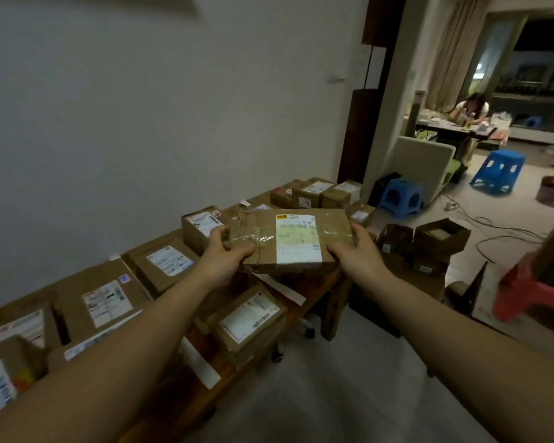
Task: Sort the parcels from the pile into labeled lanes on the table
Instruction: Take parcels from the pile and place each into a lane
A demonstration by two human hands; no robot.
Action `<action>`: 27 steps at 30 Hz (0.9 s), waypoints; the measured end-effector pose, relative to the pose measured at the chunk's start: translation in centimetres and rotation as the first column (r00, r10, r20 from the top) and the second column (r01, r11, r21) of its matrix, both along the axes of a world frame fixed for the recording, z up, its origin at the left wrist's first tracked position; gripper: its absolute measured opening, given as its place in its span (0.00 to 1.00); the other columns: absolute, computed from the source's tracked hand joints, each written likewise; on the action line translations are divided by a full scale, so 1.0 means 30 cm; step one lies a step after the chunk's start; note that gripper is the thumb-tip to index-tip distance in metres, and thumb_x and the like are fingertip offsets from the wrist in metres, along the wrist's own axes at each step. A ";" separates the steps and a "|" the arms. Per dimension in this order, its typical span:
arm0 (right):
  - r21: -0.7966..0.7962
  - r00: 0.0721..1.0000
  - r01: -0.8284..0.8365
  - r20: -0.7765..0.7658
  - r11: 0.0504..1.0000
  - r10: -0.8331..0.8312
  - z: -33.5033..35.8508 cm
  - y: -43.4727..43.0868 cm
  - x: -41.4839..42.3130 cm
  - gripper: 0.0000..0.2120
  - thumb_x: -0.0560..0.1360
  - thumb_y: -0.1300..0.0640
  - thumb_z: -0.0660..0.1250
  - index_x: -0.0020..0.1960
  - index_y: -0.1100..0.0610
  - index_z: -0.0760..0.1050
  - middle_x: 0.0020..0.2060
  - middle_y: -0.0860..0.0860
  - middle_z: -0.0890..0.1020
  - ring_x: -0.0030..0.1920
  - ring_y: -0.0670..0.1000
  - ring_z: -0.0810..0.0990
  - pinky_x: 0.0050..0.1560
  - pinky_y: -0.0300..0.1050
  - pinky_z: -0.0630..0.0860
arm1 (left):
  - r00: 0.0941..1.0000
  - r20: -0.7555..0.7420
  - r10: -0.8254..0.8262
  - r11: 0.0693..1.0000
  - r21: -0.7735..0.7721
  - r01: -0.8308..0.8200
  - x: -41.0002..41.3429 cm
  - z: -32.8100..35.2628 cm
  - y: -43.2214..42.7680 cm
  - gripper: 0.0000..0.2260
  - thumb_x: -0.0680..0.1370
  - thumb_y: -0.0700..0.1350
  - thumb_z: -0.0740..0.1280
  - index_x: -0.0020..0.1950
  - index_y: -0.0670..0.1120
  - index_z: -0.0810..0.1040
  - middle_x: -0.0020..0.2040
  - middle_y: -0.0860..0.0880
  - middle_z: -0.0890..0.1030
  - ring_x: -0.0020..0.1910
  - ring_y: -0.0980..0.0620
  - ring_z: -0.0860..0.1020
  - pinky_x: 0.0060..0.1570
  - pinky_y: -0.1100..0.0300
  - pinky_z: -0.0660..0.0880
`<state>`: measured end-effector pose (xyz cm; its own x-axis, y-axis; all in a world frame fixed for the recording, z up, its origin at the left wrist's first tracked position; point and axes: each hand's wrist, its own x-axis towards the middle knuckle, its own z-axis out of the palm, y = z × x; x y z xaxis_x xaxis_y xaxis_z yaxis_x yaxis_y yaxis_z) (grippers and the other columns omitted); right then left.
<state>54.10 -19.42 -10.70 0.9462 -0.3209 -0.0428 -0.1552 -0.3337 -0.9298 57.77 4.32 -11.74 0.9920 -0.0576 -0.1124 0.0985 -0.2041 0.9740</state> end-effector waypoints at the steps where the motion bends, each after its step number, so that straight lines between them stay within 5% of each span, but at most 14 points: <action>1: -0.009 1.000 0.001 -0.019 1.000 -0.001 -0.008 -0.016 0.033 0.34 0.76 0.48 0.67 0.76 0.49 0.55 0.69 0.53 0.70 0.65 0.57 0.74 0.64 0.59 0.73 | 1.000 -0.018 -0.005 1.000 0.004 0.005 0.030 -0.008 -0.010 0.29 0.76 0.46 0.69 0.72 0.55 0.58 0.64 0.44 0.72 0.49 0.48 0.80 0.45 0.54 0.80; 5: -0.064 0.996 -0.029 -0.080 0.998 0.024 -0.034 -0.074 0.163 0.33 0.75 0.48 0.67 0.75 0.48 0.56 0.68 0.53 0.71 0.64 0.56 0.73 0.64 0.58 0.72 | 0.997 -0.076 -0.002 0.998 0.066 0.007 0.112 -0.036 -0.050 0.30 0.75 0.49 0.68 0.73 0.53 0.57 0.66 0.44 0.71 0.52 0.48 0.79 0.53 0.50 0.78; 12: -0.122 0.970 -0.185 -0.182 0.975 0.162 -0.072 -0.213 0.371 0.33 0.77 0.49 0.65 0.77 0.51 0.53 0.72 0.55 0.66 0.68 0.57 0.69 0.65 0.52 0.69 | 0.987 -0.134 0.093 0.986 0.146 -0.074 0.186 -0.088 -0.186 0.28 0.77 0.52 0.66 0.72 0.49 0.57 0.64 0.45 0.72 0.53 0.48 0.77 0.42 0.58 0.76; 16: -0.142 0.948 -0.288 -0.183 0.947 0.261 -0.061 -0.323 0.484 0.34 0.77 0.46 0.64 0.78 0.49 0.51 0.73 0.55 0.65 0.69 0.58 0.67 0.69 0.57 0.67 | 0.970 -0.129 0.208 0.976 0.096 -0.196 0.226 -0.097 -0.334 0.26 0.78 0.50 0.65 0.71 0.48 0.58 0.64 0.44 0.72 0.50 0.49 0.77 0.39 0.60 0.76; 23: -0.098 0.904 -0.417 -0.154 0.904 0.400 -0.025 -0.451 0.670 0.37 0.75 0.44 0.67 0.78 0.50 0.53 0.72 0.54 0.67 0.69 0.58 0.68 0.68 0.52 0.67 | 0.918 -0.100 0.383 0.923 0.085 -0.376 0.313 -0.084 -0.506 0.26 0.78 0.51 0.64 0.73 0.48 0.59 0.64 0.45 0.73 0.53 0.49 0.77 0.38 0.61 0.72; 27: -0.109 0.885 -0.459 -0.139 0.882 0.444 -0.029 -0.448 0.800 0.36 0.75 0.45 0.67 0.78 0.50 0.54 0.73 0.54 0.66 0.70 0.58 0.66 0.67 0.55 0.66 | 0.902 -0.092 0.421 0.907 0.077 -0.415 0.402 -0.072 -0.509 0.28 0.77 0.52 0.65 0.74 0.49 0.59 0.62 0.45 0.76 0.53 0.47 0.79 0.47 0.53 0.79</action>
